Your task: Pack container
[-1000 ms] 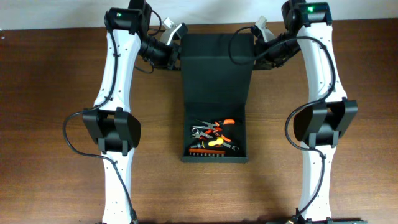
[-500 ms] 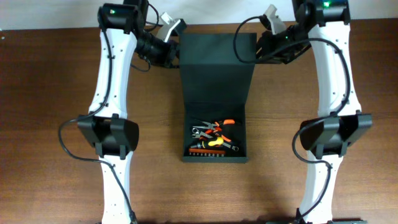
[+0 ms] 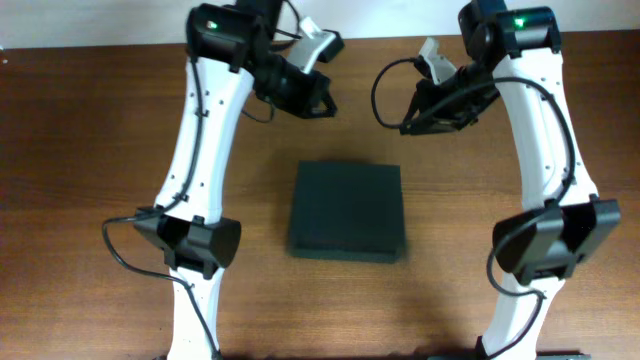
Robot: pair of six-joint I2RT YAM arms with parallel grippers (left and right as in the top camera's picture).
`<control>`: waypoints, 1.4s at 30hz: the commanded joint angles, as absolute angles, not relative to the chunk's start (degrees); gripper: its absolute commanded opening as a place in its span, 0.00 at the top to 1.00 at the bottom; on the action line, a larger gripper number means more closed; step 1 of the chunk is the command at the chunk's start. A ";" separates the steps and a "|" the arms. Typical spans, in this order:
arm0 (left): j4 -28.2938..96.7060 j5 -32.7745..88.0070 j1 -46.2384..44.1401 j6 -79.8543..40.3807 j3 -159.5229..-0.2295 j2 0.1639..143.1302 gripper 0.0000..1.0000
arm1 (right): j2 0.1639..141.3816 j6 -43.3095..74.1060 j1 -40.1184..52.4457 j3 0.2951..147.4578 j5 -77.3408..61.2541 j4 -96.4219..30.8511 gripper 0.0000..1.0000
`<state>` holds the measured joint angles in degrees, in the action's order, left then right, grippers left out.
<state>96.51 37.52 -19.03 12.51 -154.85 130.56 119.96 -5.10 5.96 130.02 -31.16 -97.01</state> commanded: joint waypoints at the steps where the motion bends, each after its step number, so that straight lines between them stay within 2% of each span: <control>1: 96.71 30.81 -20.67 11.11 -155.68 126.56 0.98 | 112.51 -5.45 6.39 125.62 -25.85 -97.36 0.81; 8: 96.71 16.73 -20.95 10.50 -155.65 125.75 0.98 | 107.15 -5.50 6.42 121.69 -19.90 -97.36 0.81; 9: 96.71 9.96 -20.95 10.28 -155.52 125.75 0.98 | 106.61 -5.50 6.42 121.69 -18.68 -97.36 0.82; 11: 96.71 4.89 -20.95 10.28 -154.85 125.73 0.98 | 106.30 -5.50 6.44 121.69 -17.41 -97.36 0.87; 14: 96.71 0.10 -20.95 10.28 -152.14 125.14 0.98 | 105.73 -5.43 7.18 121.10 -14.22 -97.36 0.87; 29: 95.15 -2.85 -15.81 10.28 -121.23 108.44 0.98 | 92.86 1.83 17.85 107.39 -3.22 -95.53 0.87; 35: 89.06 -2.59 -11.46 9.65 -105.08 96.99 0.98 | 85.47 7.66 27.11 92.73 -0.32 -84.97 0.86; 42: 76.86 -4.56 -7.05 5.87 -88.49 86.15 0.98 | 86.46 7.62 33.87 77.69 -0.38 -68.88 0.86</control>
